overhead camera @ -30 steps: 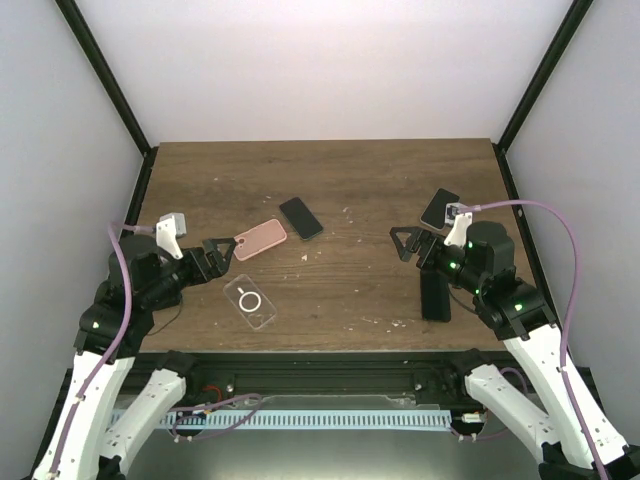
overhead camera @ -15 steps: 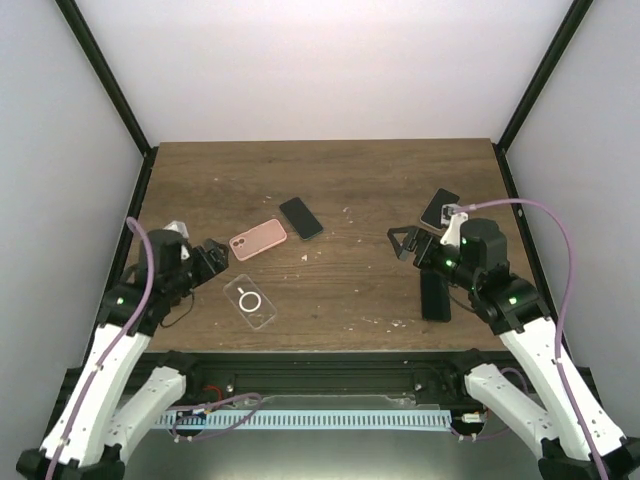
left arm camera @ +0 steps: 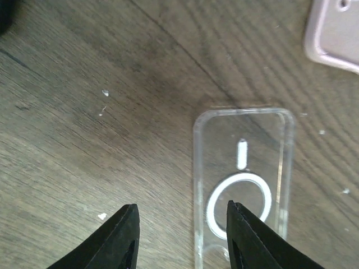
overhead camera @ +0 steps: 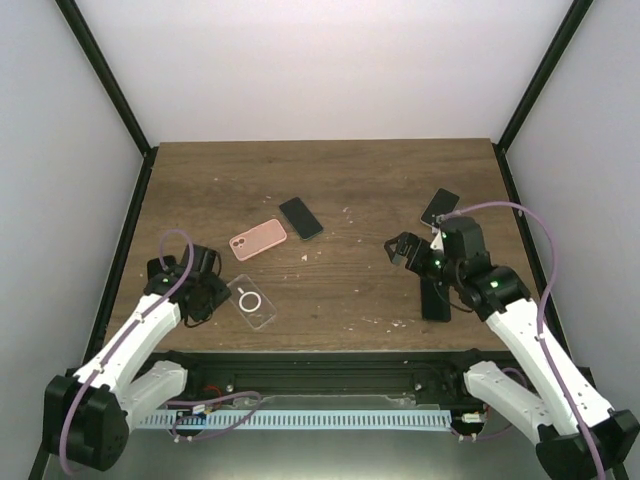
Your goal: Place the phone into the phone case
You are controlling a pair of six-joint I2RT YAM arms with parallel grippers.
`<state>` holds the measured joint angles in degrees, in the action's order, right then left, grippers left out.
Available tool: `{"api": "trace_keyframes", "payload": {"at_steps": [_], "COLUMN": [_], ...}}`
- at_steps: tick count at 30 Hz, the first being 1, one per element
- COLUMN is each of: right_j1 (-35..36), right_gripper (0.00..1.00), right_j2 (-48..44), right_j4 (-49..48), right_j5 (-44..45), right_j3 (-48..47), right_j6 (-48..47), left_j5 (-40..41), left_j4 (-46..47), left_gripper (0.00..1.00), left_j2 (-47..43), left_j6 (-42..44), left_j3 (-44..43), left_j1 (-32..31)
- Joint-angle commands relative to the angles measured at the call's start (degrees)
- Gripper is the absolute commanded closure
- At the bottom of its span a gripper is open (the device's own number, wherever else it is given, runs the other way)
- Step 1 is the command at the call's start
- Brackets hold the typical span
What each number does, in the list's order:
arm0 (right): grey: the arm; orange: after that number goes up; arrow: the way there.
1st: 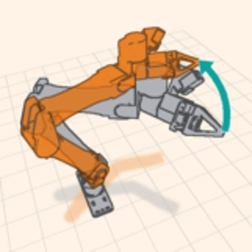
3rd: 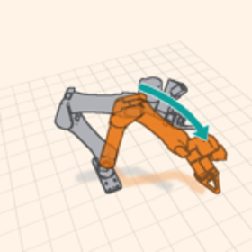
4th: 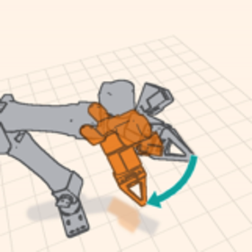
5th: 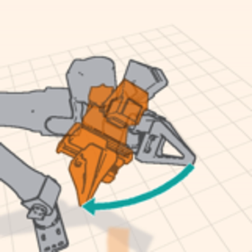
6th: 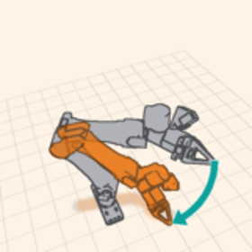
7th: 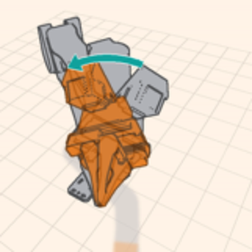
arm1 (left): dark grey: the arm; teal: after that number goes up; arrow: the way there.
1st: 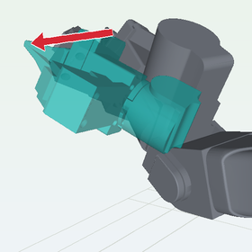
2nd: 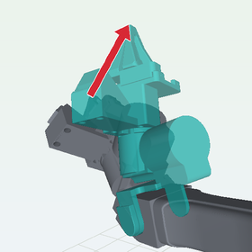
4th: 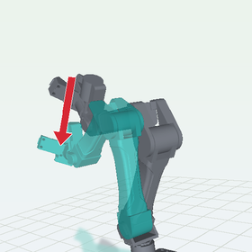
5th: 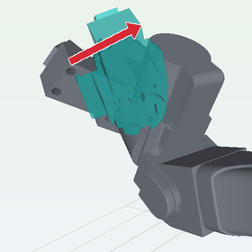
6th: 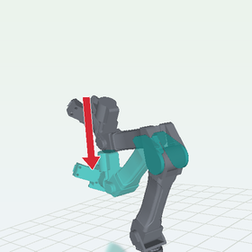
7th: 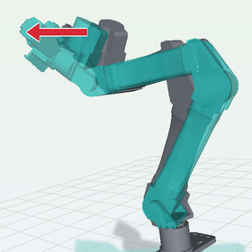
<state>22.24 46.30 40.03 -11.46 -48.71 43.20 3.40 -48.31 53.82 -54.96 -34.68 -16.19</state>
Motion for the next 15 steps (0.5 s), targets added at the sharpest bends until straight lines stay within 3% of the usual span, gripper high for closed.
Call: {"api": "trace_keyframes", "payload": {"at_steps": [1,7,15], "right_j1": [-0.6,-2.2,-13.9], "right_gripper": [0.0,0.0,0.0], "right_j2": [4.2,15.5,26.1], "right_j4": [5.5,9.2,6.4], "right_j5": [6.0,15.7,18.4], "right_j3": [-1.1,-5.9,-3.4], "right_j6": [2.6,1.2,-1.9], "left_j5": [0.1,-0.1,-1.8], "left_j4": [7.1,10.6,14.6], "left_gripper": [0.55,0.56,0.57], "left_j2": [2.5,7.6,11.5], "left_j6": [-2.4,-2.4,-1.1], "left_j3": [2.8,3.5,4.8], "left_j1": [-0.3,-0.3,-0.3]}}
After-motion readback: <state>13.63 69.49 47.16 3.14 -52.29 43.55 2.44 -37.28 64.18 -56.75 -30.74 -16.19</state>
